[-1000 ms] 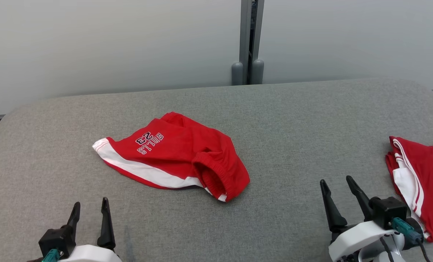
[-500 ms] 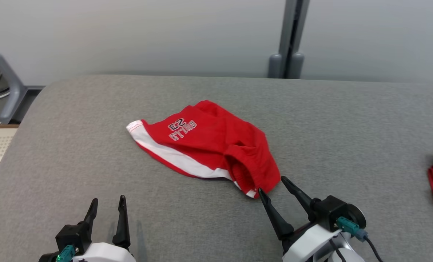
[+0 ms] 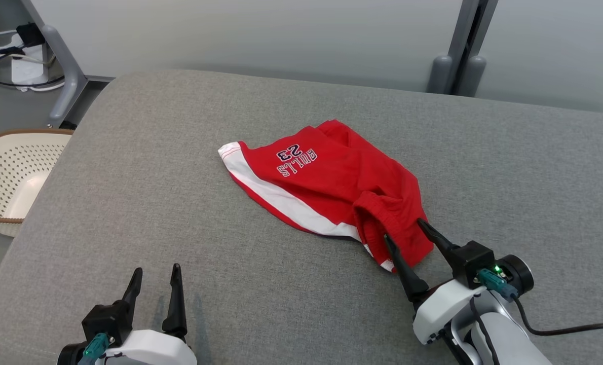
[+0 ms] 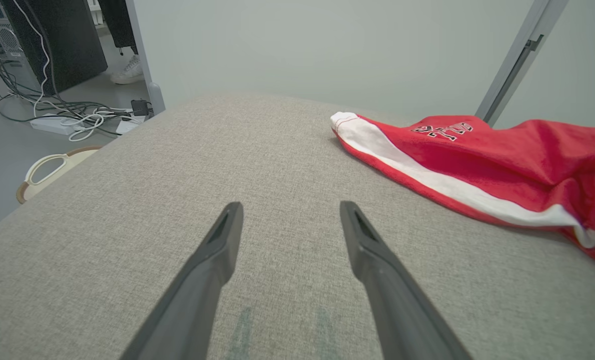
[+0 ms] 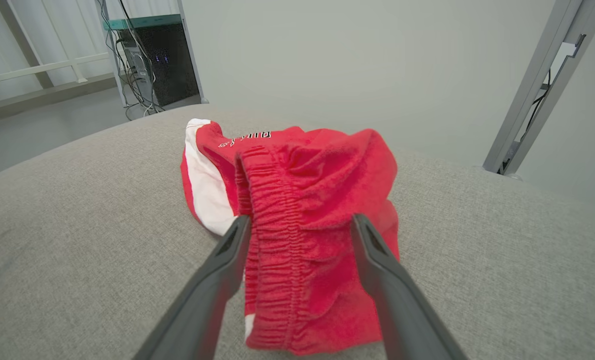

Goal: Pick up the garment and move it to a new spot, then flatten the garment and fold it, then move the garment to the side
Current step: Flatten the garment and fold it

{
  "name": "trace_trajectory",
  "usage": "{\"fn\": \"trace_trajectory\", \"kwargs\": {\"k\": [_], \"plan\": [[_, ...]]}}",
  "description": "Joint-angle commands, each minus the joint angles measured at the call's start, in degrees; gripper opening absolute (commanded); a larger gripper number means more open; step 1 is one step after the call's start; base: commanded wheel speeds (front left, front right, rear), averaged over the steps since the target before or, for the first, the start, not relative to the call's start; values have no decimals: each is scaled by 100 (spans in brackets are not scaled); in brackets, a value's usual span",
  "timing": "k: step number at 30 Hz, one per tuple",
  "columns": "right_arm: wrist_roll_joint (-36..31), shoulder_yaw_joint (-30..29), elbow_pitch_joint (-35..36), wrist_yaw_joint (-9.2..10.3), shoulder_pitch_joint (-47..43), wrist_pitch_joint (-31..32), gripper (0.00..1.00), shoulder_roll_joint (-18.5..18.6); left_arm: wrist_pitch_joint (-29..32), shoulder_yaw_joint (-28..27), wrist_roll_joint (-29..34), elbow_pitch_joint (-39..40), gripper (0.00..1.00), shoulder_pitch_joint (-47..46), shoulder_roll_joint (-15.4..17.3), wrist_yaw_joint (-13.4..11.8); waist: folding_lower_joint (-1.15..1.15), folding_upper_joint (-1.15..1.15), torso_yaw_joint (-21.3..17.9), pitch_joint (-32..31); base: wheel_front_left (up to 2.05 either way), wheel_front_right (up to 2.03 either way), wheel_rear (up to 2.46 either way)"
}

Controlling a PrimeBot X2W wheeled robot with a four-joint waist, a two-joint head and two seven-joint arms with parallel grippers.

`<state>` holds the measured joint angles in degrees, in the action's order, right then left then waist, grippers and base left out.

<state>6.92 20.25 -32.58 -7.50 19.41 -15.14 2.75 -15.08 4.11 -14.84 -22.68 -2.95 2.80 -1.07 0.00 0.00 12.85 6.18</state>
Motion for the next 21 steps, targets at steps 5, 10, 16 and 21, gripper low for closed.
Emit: {"fn": "trace_trajectory", "kwargs": {"k": [5,10,16,21], "plan": [[-108,-226,-227,2,165,3,7,37,-11,34,-100,11,100,-156,23,-65,0,0,23,106,0,0,0],[-322,-626,-278,2,376,3,0,40,-11,54,-157,-42,100,-220,23,-96,0,0,-57,186,0,0,0],[-735,-1693,-257,2,714,3,0,313,-11,190,-220,19,100,-304,24,-72,0,0,-73,272,0,0,0],[-1011,-2094,-585,2,1039,3,0,724,-11,253,-229,-1,100,-363,23,-35,0,0,-25,377,0,0,0]]}}
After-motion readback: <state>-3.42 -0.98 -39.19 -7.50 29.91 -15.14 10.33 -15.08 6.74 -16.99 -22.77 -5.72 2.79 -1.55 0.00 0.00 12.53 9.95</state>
